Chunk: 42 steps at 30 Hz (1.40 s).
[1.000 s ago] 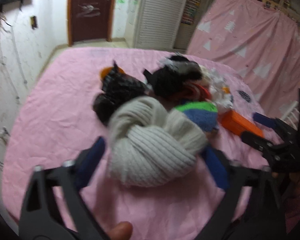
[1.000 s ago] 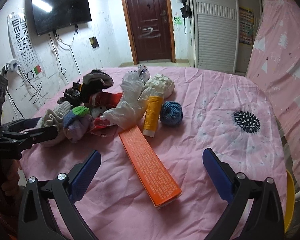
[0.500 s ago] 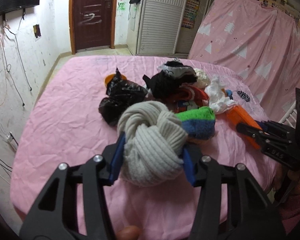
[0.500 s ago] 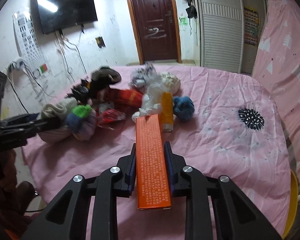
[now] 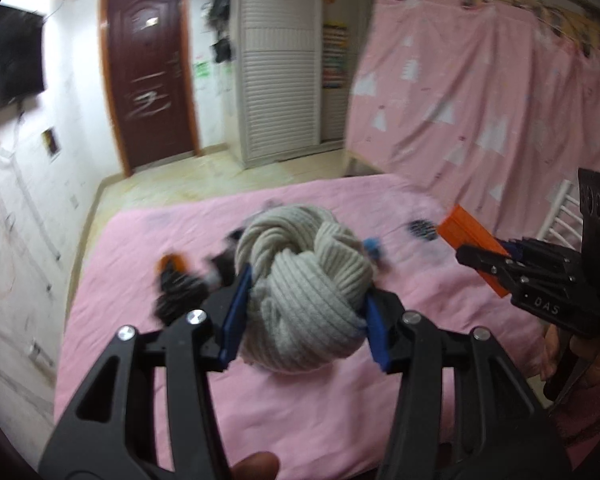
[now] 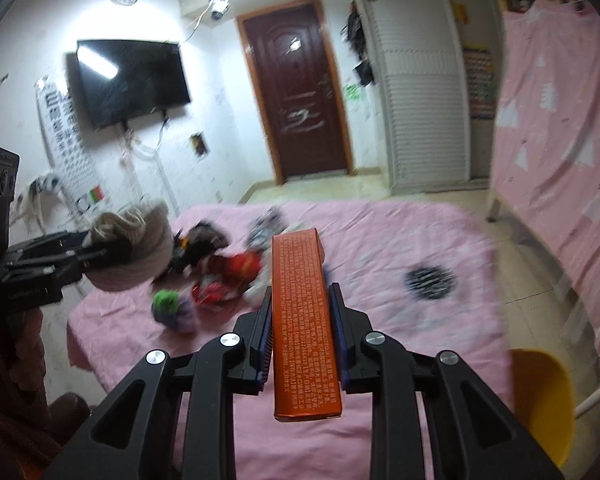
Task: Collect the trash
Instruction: 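Carry the yarn ball and orange box to the yellow bin and release both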
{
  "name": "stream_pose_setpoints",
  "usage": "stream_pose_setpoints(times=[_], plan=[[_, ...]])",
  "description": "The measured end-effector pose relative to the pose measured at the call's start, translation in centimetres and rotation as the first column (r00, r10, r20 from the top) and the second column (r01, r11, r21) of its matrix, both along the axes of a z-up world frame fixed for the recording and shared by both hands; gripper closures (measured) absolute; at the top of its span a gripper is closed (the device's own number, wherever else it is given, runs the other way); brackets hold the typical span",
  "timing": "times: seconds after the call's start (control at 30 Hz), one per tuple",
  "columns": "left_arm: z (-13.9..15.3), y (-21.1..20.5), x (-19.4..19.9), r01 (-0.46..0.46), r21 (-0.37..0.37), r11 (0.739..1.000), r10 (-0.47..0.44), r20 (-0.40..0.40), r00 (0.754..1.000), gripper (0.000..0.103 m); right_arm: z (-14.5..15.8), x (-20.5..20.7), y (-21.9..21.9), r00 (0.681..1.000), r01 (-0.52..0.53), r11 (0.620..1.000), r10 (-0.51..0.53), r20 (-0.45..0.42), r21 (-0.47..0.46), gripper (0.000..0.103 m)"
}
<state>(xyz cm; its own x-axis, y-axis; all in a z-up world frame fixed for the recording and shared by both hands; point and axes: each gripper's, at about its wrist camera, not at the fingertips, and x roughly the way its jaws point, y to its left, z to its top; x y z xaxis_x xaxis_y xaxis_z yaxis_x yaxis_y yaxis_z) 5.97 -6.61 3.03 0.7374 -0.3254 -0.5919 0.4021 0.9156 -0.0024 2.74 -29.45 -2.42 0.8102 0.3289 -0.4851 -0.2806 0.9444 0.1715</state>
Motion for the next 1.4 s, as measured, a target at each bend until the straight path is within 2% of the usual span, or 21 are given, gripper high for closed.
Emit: stream_pose_setpoints(times=[0.2, 0.3, 0.57, 0.67, 0.73, 0.83, 1.03, 1.13, 1.2, 1.27, 1.4], plan=[[0.5, -8.1, 0.7, 0.156, -0.02, 0.987, -0.157, -0.038, 0.987, 0.054, 2.1, -2.2, -6.4, 0.984, 0.16, 0.987, -0.16, 0.076, -0.005, 0.084], [0.4, -13.4, 1.0, 0.238, -0.01, 0.971, -0.238, -0.059, 0.969, 0.054, 2.7, -3.3, -10.0, 0.966, 0.239, 0.971, -0.238, 0.098, 0.002, 0.084], [-1.4, -24.1, 1.2, 0.367, -0.006, 0.93, -0.364, -0.134, 0.922, 0.053, 2.1, -5.6, -17.9, 0.915, 0.384, 0.922, -0.387, 0.112, 0.044, 0.084], [-2.0, -27.0, 1.4, 0.4, -0.012, 0.916, -0.397, -0.16, 0.904, 0.044, 1.1, -6.0, -19.9, 0.903, 0.415, 0.908, -0.418, 0.096, 0.051, 0.084], [-2.2, -28.2, 1.4, 0.398, -0.001, 0.917, -0.393, -0.166, 0.905, 0.035, 0.4, -5.9, -20.7, 0.896, 0.434, 0.899, -0.437, 0.082, 0.054, 0.084], [-2.3, -28.4, 0.7, 0.385, 0.027, 0.922, -0.377, -0.148, 0.914, 0.034, -0.7, -5.3, -21.5, 0.892, 0.444, 0.893, -0.448, 0.055, 0.069, 0.084], [-1.4, -26.8, 1.5, 0.341, 0.01, 0.94, -0.335, -0.161, 0.928, 0.034, -3.0, -3.2, -21.0, 0.899, 0.438, 0.898, -0.438, -0.012, 0.046, 0.08], [-0.8, -25.7, 1.5, 0.32, 0.004, 0.948, -0.315, -0.159, 0.936, 0.034, -4.1, -1.8, -20.1, 0.897, 0.441, 0.897, -0.44, -0.046, 0.013, 0.061], [-0.3, -24.6, 1.2, 0.31, -0.003, 0.951, -0.307, -0.152, 0.94, 0.034, -4.4, -1.3, -19.8, 0.892, 0.449, 0.893, -0.449, -0.054, -0.003, 0.038], [0.2, -23.6, 1.0, 0.302, -0.011, 0.953, -0.3, -0.143, 0.943, 0.034, -4.5, -1.1, -19.5, 0.89, 0.453, 0.891, -0.453, -0.055, -0.005, 0.033], [1.0, -21.2, 0.8, 0.276, -0.028, 0.961, -0.278, -0.126, 0.952, 0.034, -4.2, -0.5, -18.7, 0.895, 0.443, 0.896, -0.443, -0.059, -0.001, 0.032]])
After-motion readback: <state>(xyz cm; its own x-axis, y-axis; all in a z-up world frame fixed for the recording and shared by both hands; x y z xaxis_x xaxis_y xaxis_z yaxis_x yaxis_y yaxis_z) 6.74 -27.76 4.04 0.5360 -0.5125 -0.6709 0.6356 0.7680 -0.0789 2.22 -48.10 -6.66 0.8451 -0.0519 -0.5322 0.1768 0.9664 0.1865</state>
